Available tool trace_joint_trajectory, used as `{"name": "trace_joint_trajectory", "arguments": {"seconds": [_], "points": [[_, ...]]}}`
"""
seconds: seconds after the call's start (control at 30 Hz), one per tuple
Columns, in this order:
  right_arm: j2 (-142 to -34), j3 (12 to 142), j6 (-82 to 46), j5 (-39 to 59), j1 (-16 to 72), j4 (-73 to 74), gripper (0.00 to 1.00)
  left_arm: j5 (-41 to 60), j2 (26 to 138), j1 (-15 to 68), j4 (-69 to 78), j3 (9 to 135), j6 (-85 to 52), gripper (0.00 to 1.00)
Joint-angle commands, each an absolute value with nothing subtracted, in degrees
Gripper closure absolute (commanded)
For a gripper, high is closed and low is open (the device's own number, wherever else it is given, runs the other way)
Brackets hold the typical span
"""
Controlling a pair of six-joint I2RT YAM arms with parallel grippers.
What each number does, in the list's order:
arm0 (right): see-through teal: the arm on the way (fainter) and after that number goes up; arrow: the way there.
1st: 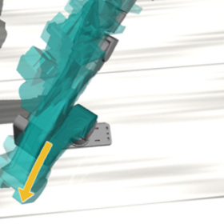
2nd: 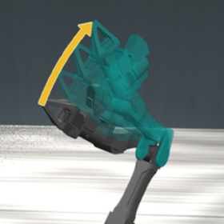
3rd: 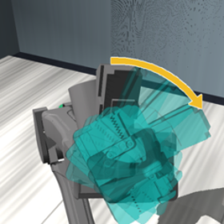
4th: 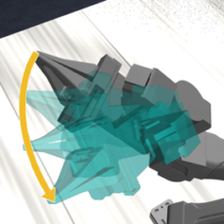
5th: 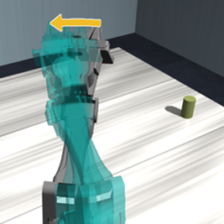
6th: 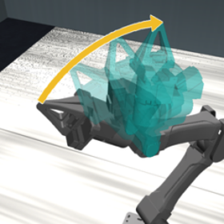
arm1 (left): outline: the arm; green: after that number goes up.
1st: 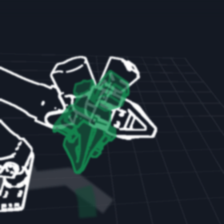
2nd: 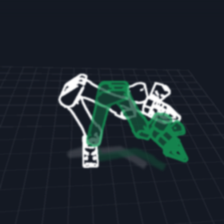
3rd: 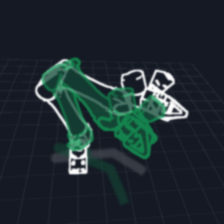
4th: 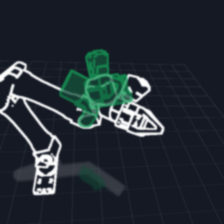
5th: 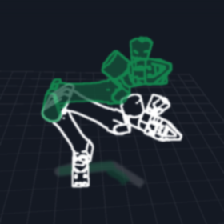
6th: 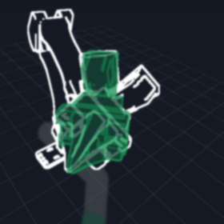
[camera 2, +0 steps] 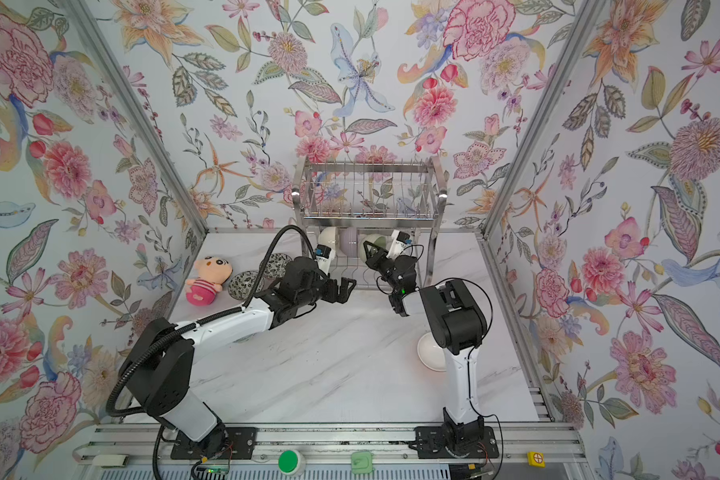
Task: Load the bowls into the dish rack
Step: 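Carry the green bowl with the right gripper into the rack beside the lilac bowl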
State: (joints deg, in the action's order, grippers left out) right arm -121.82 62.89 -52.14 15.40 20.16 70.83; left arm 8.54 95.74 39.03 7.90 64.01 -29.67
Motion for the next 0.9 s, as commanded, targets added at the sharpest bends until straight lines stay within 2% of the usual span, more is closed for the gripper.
{"name": "trace_joint_trajectory", "arguments": {"seconds": [0.0, 0.87], "points": [[-123.4, 66.2, -53.6, 14.1, 19.7, 77.7, 1.00, 7.6, 97.5, 39.5, 6.7, 66.9, -28.0, 0.01], [-135.0, 78.9, -60.6, 8.7, 19.1, 77.7, 1.00, 7.8, 101.1, 38.0, 5.0, 70.2, -27.5, 0.01]]}}
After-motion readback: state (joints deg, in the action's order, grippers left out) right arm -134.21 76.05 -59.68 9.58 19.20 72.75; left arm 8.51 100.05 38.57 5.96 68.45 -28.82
